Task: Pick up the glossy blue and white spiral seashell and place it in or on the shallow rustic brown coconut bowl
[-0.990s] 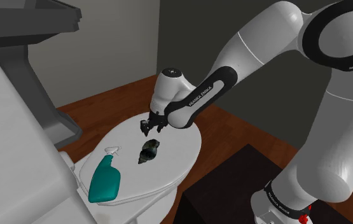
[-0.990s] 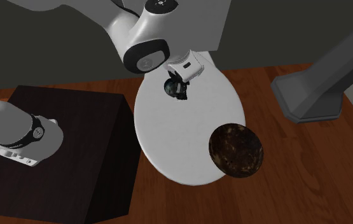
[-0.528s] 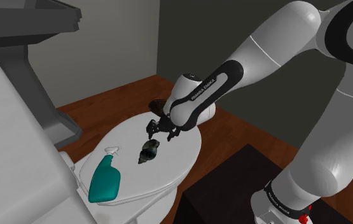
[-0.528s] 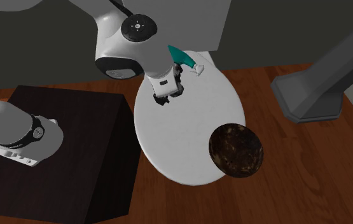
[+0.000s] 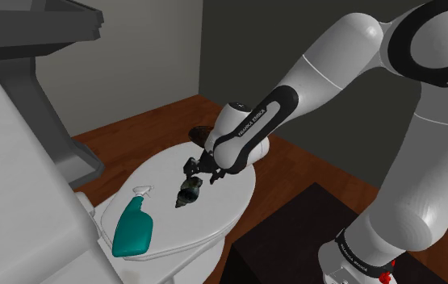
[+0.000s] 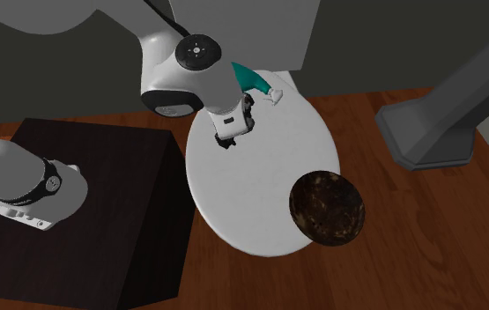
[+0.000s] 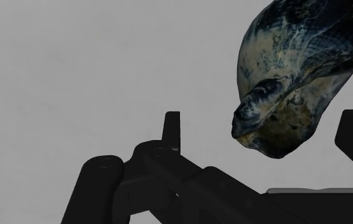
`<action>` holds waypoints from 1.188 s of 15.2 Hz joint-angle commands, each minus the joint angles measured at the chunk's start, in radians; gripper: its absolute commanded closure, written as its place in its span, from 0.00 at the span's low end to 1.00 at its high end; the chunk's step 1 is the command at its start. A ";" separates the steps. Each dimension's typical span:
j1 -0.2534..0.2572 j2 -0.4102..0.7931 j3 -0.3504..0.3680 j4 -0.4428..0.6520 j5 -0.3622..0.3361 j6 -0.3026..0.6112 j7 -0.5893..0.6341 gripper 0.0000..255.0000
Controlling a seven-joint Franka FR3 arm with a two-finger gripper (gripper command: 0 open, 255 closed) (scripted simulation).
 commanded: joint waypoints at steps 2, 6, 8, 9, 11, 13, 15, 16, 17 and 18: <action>0.001 0.002 -0.001 0.000 -0.001 0.002 0.000 0.00; 0.001 0.001 -0.001 0.000 -0.001 0.001 0.000 1.00; 0.001 0.001 -0.001 0.000 -0.001 0.001 0.000 1.00; 0.000 0.001 -0.001 0.001 -0.001 0.001 0.000 1.00; 0.001 0.001 -0.001 0.001 -0.001 0.000 0.001 1.00; 0.002 0.002 -0.002 0.002 -0.002 0.000 0.002 1.00; -0.005 -0.014 0.006 -0.001 0.006 -0.012 -0.002 1.00; -0.011 -0.029 0.013 -0.002 0.012 -0.026 -0.004 1.00; -0.016 -0.044 0.019 -0.003 0.019 -0.039 -0.006 1.00; -0.021 -0.059 0.025 -0.003 0.026 -0.053 -0.009 1.00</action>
